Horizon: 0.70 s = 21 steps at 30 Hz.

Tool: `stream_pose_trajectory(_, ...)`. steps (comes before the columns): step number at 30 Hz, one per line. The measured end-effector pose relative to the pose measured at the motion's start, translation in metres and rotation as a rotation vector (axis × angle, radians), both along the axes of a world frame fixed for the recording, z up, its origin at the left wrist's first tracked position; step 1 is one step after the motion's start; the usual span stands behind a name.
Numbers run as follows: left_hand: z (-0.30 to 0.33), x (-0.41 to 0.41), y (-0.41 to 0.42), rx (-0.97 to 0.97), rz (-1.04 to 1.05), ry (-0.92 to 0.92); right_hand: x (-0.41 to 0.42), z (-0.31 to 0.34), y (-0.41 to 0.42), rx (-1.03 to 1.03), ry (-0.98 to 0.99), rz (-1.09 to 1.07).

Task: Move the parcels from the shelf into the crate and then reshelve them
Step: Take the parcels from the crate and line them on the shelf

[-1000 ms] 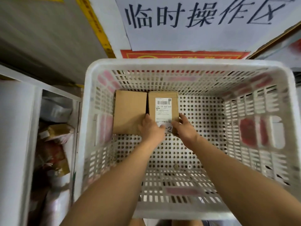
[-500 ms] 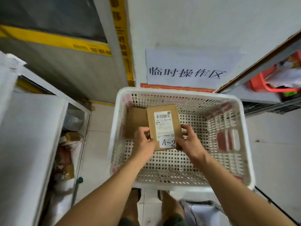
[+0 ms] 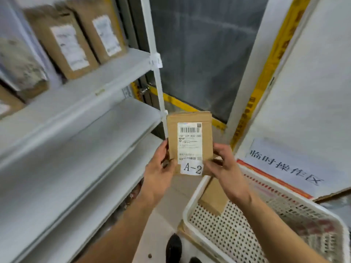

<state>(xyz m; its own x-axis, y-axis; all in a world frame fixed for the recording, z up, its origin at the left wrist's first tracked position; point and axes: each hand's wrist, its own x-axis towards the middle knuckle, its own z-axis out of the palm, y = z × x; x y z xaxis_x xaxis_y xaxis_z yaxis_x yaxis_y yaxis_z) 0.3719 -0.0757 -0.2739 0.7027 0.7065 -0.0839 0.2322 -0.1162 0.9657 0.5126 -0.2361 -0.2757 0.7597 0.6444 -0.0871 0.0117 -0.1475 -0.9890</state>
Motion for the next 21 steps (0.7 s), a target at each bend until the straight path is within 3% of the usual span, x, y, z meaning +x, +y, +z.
stream_pose_trajectory(10, 0.119, -0.205, 0.046, 0.336, 0.370, -0.204, -0.135, 0.115, 0.119, 0.130, -0.106, 0.473)
stream_pose_trajectory(15, 0.143, -0.309, 0.070, 0.417, 0.559, -0.284, -0.224, 0.150, 0.174, 0.228, -0.251, 0.699)
stream_pose_trajectory(21, 0.151, -0.438, 0.108, 0.498, 0.758, -0.368, -0.348, 0.162, 0.249, 0.318, -0.295, 0.842)
